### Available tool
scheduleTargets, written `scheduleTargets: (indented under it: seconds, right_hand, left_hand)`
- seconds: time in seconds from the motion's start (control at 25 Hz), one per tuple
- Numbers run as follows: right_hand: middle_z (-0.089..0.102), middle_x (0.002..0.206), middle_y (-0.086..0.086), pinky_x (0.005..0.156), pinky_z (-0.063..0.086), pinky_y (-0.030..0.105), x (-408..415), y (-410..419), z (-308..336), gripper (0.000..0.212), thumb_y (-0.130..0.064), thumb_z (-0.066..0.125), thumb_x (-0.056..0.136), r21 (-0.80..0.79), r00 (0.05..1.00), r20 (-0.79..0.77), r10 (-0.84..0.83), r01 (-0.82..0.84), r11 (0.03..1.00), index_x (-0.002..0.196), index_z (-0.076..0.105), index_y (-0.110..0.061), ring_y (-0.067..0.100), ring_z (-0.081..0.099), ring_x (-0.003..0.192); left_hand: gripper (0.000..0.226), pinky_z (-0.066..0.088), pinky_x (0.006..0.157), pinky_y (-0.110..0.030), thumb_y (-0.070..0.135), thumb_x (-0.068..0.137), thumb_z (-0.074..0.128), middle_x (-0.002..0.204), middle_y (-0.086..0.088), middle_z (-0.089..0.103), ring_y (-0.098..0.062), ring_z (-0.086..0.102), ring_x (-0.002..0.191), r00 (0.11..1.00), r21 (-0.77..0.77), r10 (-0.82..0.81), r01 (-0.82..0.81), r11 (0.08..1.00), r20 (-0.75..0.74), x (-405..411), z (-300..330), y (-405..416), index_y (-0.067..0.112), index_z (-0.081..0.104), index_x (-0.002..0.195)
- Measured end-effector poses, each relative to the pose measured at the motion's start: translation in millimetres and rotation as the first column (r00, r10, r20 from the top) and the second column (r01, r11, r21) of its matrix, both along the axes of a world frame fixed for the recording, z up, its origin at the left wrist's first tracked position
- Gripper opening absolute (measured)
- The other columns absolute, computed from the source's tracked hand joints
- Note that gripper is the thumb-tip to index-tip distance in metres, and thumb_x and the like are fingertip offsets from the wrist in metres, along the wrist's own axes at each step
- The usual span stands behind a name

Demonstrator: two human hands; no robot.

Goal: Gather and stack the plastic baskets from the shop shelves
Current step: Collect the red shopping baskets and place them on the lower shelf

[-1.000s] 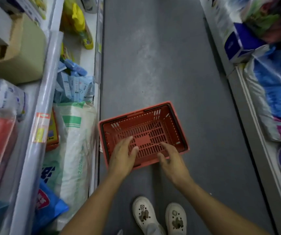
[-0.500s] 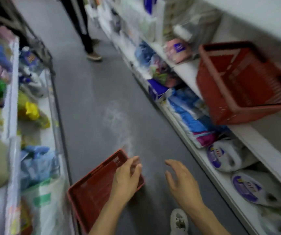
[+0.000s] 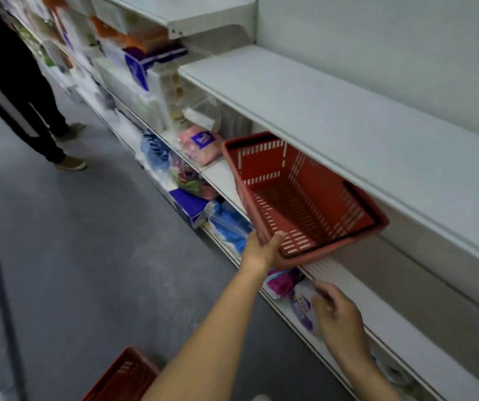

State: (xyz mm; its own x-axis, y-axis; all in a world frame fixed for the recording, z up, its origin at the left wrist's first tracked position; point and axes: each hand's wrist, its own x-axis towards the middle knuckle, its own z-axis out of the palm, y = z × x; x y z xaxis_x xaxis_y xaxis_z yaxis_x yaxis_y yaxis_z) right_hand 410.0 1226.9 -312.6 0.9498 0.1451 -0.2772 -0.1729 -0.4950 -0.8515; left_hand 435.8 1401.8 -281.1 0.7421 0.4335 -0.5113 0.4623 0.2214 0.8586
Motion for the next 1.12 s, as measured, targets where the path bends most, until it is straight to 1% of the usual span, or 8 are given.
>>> scheduleTargets:
  seconds: [0.16,0.28,0.4,0.56,0.72,0.84,1.0,1.12]
  right_hand:
    - [0.071,0.103,0.005,0.085,0.055,0.05,44.8,9.6,4.4,0.009,-0.026,0.057,0.095,0.178,0.961,-0.203,-0.189,0.226,0.958,0.101,0.063,-0.03,0.023,0.067,0.093]
    - [0.07,0.097,0.009,0.072,0.059,0.05,59.2,37.1,-0.3,0.024,-0.023,0.059,0.095,0.299,0.877,-0.438,-0.2,0.351,0.887,0.115,0.056,-0.011,0.027,0.07,0.08]
    - [0.073,0.1,0.022,0.05,0.059,0.043,40.2,59.9,-16.9,0.032,-0.01,0.069,0.085,0.202,0.901,-0.352,-0.252,0.336,0.92,0.114,0.06,-0.001,0.034,0.072,0.073]
    - [0.071,0.087,0.014,0.034,0.044,0.021,-4.3,63.3,-19.9,0.03,-0.002,0.066,0.081,0.104,0.925,-0.249,-0.287,0.32,0.942,0.109,0.056,-0.002,0.021,0.063,0.057]
    - [0.071,0.093,0.018,0.051,0.046,0.02,-43.2,69.2,-11.5,0.023,-0.002,0.066,0.082,0.071,0.962,-0.202,-0.184,0.202,0.977,0.105,0.063,0.0,0.018,0.059,0.062]
    - [0.07,0.085,0.015,0.045,0.046,0.01,-90.9,81.5,-12.5,0.021,0.003,0.064,0.083,0.032,0.97,-0.244,-0.01,0.019,0.999,0.102,0.064,-0.004,0.016,0.059,0.062]
    - [0.074,0.095,0.017,0.076,0.058,0.036,-164.4,104.2,-41.1,0.037,0.004,0.068,0.077,-0.104,0.911,-0.303,0.279,-0.323,0.941,0.113,0.065,-0.003,0.027,0.069,0.077]
    - [0.073,0.092,0.016,0.072,0.059,0.04,-210.2,134.7,-60.3,0.047,0.003,0.069,0.076,-0.147,0.833,-0.325,0.448,-0.512,0.846,0.12,0.057,-0.008,0.025,0.072,0.072]
  left_hand:
    - [0.036,0.057,0.088,-0.042,0.013,0.088,0.064,0.108,-0.007,0.067,-0.026,0.067,0.101,0.996,0.045,0.092,-0.092,0.995,-0.009,42.9,-38.3,9.7,0.007,0.049,0.119]
    - [0.023,0.057,0.068,-0.037,-0.006,0.088,0.057,0.082,0.002,0.063,-0.021,0.064,0.081,0.986,0.011,0.166,-0.165,0.986,-0.022,33.5,-39.3,12.3,0.015,0.048,0.091]
    - [0.035,0.055,0.063,-0.036,-0.013,0.085,0.054,0.069,0.005,0.065,-0.013,0.06,0.059,0.969,-0.068,0.231,-0.237,0.969,-0.091,1.0,-39.2,7.9,0.02,0.044,0.081]
    - [0.034,0.055,0.057,-0.031,-0.005,0.086,0.063,0.084,0.002,0.061,-0.006,0.062,0.057,0.954,-0.205,0.267,-0.291,0.934,-0.139,-65.9,-40.5,13.0,0.016,0.041,0.1]
    - [0.079,0.055,0.089,-0.05,0.033,0.069,0.08,0.117,0.01,0.06,-0.011,0.065,0.097,0.934,-0.207,0.35,-0.358,0.91,-0.073,-143.4,-50.4,53.3,0.019,0.035,0.133]
    - [0.098,0.059,0.077,-0.058,0.038,0.063,0.083,0.134,-0.004,0.061,-0.028,0.069,0.104,0.79,-0.204,0.608,-0.61,0.765,-0.084,-225.8,-68.6,107.6,0.028,0.029,0.145]
    - [0.038,0.06,0.061,-0.046,-0.001,0.085,0.063,0.123,-0.016,0.064,-0.031,0.065,0.102,0.518,-0.138,0.814,-0.855,0.499,-0.262,-376.9,-106.7,139.5,0.014,0.052,0.117]
    - [0.043,0.057,0.041,-0.036,-0.016,0.084,0.052,0.121,-0.026,0.065,-0.032,0.067,0.085,0.329,-0.228,0.871,-0.938,0.259,-0.364,-470.0,-141.8,118.3,-0.003,0.052,0.125]
